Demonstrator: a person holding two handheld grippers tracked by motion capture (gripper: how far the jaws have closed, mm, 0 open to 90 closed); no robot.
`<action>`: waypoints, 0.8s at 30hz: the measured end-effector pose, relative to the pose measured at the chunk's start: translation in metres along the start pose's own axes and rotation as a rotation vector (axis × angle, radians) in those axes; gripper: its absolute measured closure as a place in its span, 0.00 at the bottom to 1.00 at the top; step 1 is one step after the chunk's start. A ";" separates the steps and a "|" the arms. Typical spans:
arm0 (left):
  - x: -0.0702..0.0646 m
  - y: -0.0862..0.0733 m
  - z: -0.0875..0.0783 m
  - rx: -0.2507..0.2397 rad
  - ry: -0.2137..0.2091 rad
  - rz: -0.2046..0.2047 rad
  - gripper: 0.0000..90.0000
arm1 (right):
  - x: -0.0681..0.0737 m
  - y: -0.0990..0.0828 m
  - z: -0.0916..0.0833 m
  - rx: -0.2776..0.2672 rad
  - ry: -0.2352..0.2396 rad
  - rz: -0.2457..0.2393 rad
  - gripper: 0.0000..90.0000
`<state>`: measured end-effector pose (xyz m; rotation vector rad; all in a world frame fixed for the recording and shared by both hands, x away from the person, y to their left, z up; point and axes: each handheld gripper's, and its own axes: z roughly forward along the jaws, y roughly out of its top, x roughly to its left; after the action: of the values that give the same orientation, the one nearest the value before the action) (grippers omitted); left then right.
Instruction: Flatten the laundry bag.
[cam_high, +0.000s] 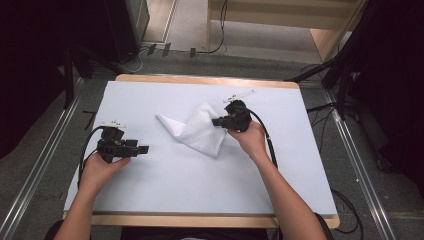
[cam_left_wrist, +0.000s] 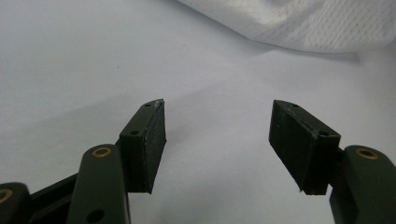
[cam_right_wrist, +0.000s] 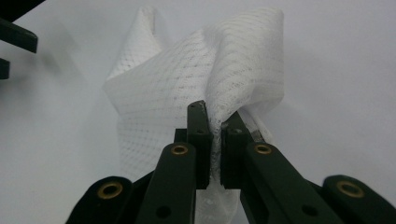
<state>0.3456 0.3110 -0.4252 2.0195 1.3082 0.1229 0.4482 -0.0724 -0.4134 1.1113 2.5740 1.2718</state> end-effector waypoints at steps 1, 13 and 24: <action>0.000 0.000 0.000 -0.001 0.001 0.001 0.42 | 0.003 0.001 -0.002 -0.009 0.002 -0.009 0.97; 0.002 0.004 -0.002 -0.018 0.000 -0.004 0.42 | 0.055 -0.003 -0.011 -0.032 0.028 -0.146 0.97; 0.008 0.008 -0.003 -0.022 0.006 -0.010 0.43 | 0.084 -0.021 0.002 0.014 0.103 -0.182 0.96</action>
<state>0.3537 0.3171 -0.4204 1.9947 1.3150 0.1384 0.3751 -0.0261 -0.4090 0.8112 2.6884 1.3010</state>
